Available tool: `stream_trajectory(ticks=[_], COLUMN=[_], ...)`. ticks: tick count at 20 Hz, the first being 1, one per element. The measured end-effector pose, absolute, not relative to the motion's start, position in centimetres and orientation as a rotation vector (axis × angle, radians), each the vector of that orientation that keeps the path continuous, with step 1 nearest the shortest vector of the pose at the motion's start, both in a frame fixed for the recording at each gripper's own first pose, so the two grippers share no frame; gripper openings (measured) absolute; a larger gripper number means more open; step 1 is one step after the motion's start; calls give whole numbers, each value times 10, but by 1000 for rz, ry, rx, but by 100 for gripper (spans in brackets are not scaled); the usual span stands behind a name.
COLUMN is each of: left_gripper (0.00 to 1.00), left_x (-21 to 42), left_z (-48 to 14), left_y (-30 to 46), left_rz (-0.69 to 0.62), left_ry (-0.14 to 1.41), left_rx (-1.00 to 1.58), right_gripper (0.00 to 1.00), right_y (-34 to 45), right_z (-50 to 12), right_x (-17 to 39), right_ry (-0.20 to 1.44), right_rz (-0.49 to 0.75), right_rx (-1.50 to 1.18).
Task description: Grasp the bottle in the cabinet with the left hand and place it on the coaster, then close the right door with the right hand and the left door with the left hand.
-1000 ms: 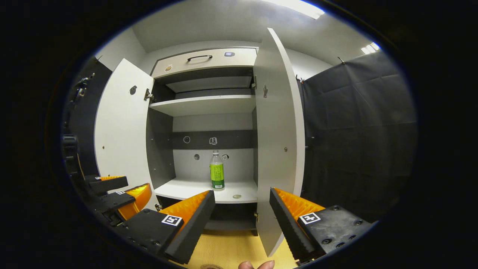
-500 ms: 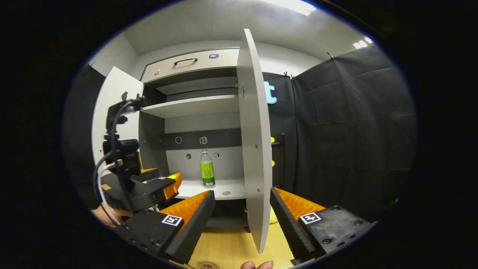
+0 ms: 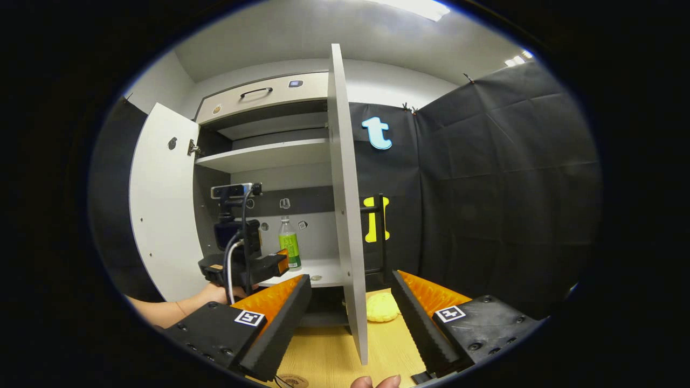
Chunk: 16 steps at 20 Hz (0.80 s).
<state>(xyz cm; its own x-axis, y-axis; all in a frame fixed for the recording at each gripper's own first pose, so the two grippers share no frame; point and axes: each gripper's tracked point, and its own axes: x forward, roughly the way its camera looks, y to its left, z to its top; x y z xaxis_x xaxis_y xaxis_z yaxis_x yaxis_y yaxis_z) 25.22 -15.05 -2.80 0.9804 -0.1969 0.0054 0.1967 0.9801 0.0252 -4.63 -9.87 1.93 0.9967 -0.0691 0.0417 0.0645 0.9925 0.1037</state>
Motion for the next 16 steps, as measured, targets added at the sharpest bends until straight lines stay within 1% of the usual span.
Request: stream_trajectory(ticks=[5, 9, 12, 16], left_gripper=[95, 95, 95, 95], left_x=[302, 331, 356, 385], left_z=[-41, -43, -45, -49], left_y=[-152, -157, -161, -170], left_rz=[-173, -159, -148, -133], left_ry=[-13, -37, -39, -4], left_rx=[69, 122, 108, 58], right_gripper=[99, 99, 98, 99], right_y=[-123, -132, -143, -154], right_z=[20, 28, 31, 25], right_x=[-39, -40, -39, -34], right_ry=[-56, -75, -89, -78], right_rz=[-99, -88, -101, -119], right_rx=[99, 132, 99, 58])
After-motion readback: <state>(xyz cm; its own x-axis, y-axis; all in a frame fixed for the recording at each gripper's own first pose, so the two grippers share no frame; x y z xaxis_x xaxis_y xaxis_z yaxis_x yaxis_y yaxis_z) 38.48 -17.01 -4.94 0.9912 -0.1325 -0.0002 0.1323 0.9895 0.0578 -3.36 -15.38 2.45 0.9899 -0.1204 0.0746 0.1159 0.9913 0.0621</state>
